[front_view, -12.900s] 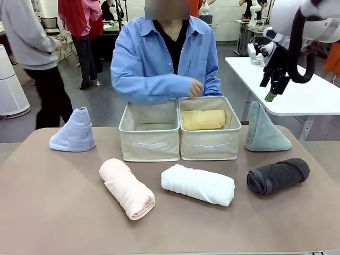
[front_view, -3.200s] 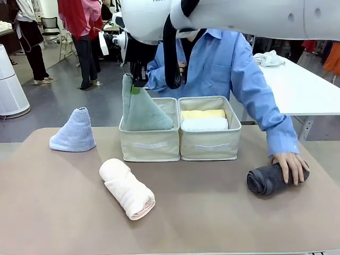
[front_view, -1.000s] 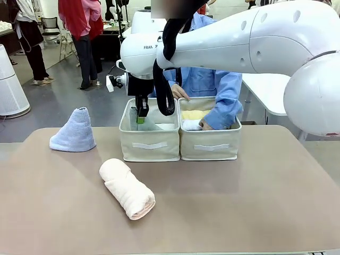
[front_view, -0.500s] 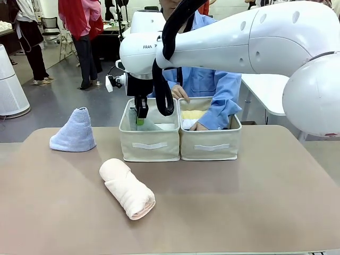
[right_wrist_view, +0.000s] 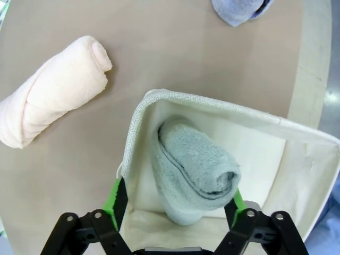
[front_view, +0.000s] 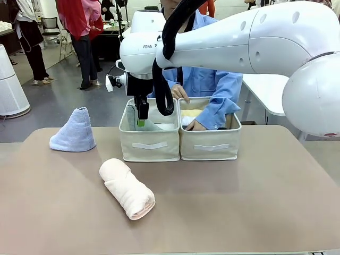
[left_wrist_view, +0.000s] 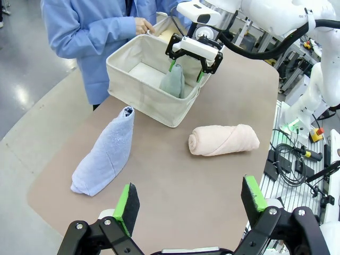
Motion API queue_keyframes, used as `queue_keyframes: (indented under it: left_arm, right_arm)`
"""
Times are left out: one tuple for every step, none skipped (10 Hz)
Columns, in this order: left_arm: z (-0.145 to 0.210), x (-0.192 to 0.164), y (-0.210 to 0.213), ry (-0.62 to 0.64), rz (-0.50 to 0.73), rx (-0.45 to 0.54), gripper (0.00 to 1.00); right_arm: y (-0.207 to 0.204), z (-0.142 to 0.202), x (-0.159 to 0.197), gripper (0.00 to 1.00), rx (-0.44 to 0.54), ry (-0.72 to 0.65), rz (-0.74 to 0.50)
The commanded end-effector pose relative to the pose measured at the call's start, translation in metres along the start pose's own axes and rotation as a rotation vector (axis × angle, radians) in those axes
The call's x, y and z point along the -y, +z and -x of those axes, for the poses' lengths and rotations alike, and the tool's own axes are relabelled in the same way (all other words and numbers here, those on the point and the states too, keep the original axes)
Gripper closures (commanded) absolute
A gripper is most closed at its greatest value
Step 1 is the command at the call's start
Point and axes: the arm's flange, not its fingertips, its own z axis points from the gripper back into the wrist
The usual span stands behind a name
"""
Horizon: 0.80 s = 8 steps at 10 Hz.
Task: Sort the towels based on their folding style.
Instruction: Pick up one triangle-folded towel and place it in the left Fabric basket.
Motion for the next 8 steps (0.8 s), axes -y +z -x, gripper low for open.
queue_keyframes:
  left_arm:
    - [-0.001,0.001,-0.001,-0.002,-0.003,0.012,0.00]
    - [-0.001,0.001,-0.001,-0.002,-0.003,0.012,0.00]
    - [-0.001,0.001,-0.001,-0.002,-0.003,0.012,0.00]
    - [-0.001,0.001,-0.001,-0.002,-0.003,0.012,0.00]
    - [-0.001,0.001,-0.001,-0.002,-0.003,0.012,0.00]
    - [-0.001,0.001,-0.001,-0.002,-0.003,0.012,0.00]
    - [-0.001,0.001,-0.001,-0.002,-0.003,0.012,0.00]
    - [-0.001,0.001,-0.001,-0.002,-0.003,0.012,0.00]
  right_arm:
    - [0.003,-0.005,0.010,0.00,0.033,-0.015,-0.016]
    - [0.003,-0.005,0.010,0.00,0.033,-0.014,-0.016]
    - [0.004,-0.005,0.010,0.00,0.033,-0.015,-0.014]
    - [0.006,-0.004,0.011,0.00,0.028,-0.018,-0.006]
    - [0.014,-0.004,0.010,0.00,0.026,-0.029,0.010]
    - [0.030,-0.006,0.005,0.00,0.024,-0.023,0.029]
    - [0.051,-0.007,-0.002,0.00,0.022,-0.015,0.064]
    - [0.077,-0.009,-0.014,0.00,0.020,-0.006,0.110]
